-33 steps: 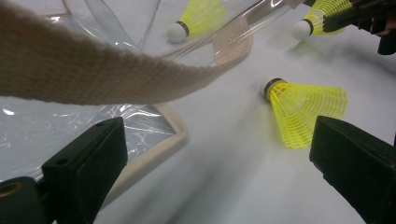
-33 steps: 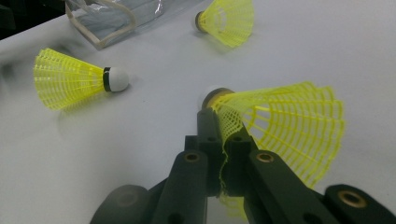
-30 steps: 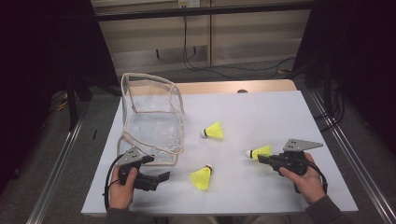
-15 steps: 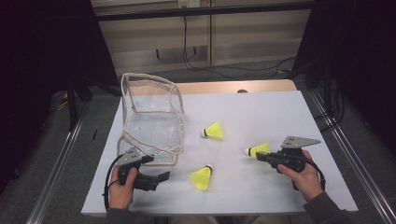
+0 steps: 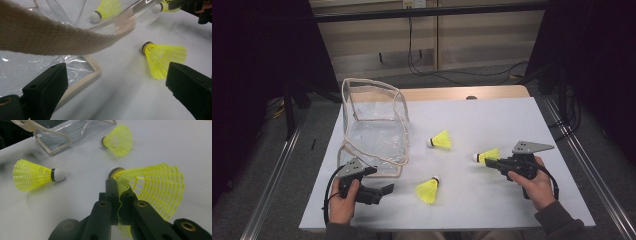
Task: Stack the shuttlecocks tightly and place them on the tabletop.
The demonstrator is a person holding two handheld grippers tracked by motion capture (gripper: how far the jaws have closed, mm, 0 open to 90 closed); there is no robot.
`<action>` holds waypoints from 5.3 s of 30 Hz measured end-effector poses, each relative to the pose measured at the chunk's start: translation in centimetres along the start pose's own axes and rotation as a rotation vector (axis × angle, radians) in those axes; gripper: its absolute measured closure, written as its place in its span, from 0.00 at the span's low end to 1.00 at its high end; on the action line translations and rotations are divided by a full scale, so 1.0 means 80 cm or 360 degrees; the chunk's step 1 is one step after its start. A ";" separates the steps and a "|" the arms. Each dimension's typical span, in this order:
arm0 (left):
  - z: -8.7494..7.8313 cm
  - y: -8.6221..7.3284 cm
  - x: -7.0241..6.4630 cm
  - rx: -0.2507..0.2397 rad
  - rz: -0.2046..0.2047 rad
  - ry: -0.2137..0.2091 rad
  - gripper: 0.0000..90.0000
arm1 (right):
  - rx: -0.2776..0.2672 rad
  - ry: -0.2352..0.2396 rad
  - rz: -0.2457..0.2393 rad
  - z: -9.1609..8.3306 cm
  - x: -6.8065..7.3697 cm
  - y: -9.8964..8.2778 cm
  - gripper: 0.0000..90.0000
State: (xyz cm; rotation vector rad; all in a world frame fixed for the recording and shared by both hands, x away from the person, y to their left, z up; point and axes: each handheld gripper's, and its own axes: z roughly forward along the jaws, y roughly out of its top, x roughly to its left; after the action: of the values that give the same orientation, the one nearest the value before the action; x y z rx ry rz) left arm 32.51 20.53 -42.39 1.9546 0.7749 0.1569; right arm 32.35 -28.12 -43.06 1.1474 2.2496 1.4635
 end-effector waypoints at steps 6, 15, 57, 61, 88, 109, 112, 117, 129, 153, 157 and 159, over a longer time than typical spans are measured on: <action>0.000 0.000 0.000 0.0002 -0.0001 -0.0006 0.05 | 0.0003 -0.0011 -0.0002 0.003 -0.003 0.003 0.98; 0.000 0.000 0.000 0.0001 0.0001 -0.0002 0.05 | 0.0003 -0.0022 -0.0012 0.007 -0.005 0.007 0.98; -0.001 0.001 0.001 0.0005 -0.0002 -0.0006 0.05 | 0.0013 -0.0069 -0.0026 0.025 -0.014 0.030 0.98; 0.001 0.000 0.001 0.0006 0.0001 -0.0011 0.05 | 0.0013 -0.0079 -0.0030 0.026 -0.016 0.033 0.98; 0.000 0.001 0.001 -0.0009 -0.0001 -0.0013 0.05 | 0.0021 -0.0096 -0.0033 0.041 -0.020 0.048 0.98; 0.001 0.001 0.001 -0.0009 0.0003 -0.0016 0.05 | 0.0018 -0.0106 -0.0054 0.056 -0.022 0.054 0.98; 0.001 0.001 0.001 -0.0010 0.0002 -0.0017 0.05 | 0.0020 -0.0106 -0.0058 0.058 -0.022 0.055 0.98; 0.001 0.001 0.001 -0.0006 0.0004 -0.0015 0.05 | 0.0024 -0.0113 -0.0064 0.060 -0.023 0.056 0.98; 0.001 0.001 0.001 -0.0011 0.0005 -0.0020 0.05 | 0.0028 -0.0120 -0.0062 0.066 -0.025 0.059 0.98; 0.001 0.002 0.001 -0.0011 0.0004 -0.0021 0.05 | 0.0036 -0.0119 -0.0071 0.083 -0.023 0.065 0.98; 0.002 0.001 0.001 -0.0012 0.0005 -0.0023 0.05 | 0.0041 -0.0115 -0.0076 0.085 -0.022 0.065 0.98; 0.002 0.002 0.001 -0.0008 0.0007 -0.0023 0.05 | 0.0039 -0.0114 -0.0069 0.086 -0.022 0.065 0.98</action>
State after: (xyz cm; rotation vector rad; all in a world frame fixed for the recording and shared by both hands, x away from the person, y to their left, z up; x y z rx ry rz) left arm 32.70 20.43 -42.37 1.9507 0.7598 0.1473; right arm 39.97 -23.68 -42.30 1.1319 2.2357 1.3605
